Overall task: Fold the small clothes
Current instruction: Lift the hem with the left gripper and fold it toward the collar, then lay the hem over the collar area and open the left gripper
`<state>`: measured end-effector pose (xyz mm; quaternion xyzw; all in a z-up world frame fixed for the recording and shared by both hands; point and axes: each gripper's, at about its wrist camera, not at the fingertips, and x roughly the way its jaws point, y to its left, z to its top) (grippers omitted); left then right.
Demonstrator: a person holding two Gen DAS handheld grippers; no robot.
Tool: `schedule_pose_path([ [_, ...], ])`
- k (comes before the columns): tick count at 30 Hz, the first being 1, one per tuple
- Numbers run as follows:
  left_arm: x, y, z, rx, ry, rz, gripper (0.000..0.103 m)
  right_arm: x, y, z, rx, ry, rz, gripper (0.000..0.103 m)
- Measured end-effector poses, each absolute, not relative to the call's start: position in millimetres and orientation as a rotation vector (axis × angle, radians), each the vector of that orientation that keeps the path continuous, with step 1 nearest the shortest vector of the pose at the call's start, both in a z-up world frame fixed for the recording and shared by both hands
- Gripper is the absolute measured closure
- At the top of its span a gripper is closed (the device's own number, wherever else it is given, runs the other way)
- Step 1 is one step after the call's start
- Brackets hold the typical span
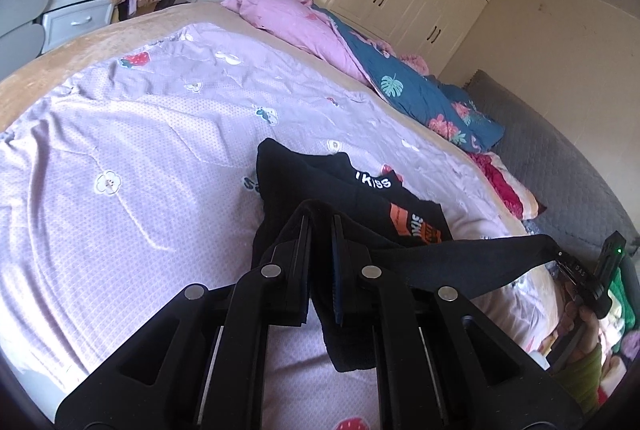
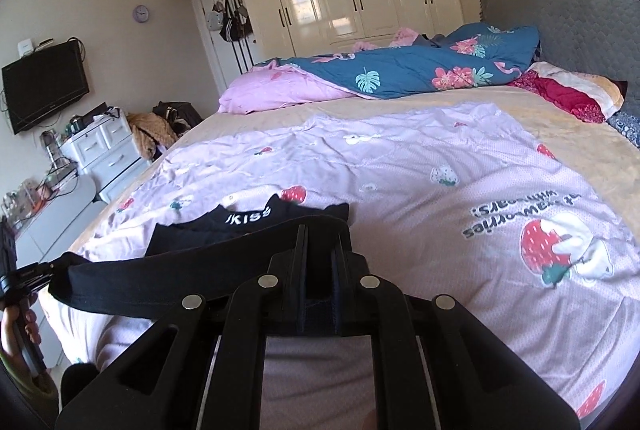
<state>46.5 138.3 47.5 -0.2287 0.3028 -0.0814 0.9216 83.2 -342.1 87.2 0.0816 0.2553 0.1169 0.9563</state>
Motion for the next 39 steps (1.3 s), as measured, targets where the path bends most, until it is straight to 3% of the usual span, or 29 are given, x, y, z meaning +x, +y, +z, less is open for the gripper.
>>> schedule_pose_path([
  [28, 135.1, 162.7, 10.3, -0.591, 0.656, -0.082, 0.100, 198.4, -318.0, 63.2, 0.333, 0.613, 0.122, 0.094],
  [39, 145.4, 170.1, -10.2, -0.584, 0.663, -0.051, 0.099, 211.9, -308.3, 36.2, 0.250, 0.612, 0.081, 0.094],
])
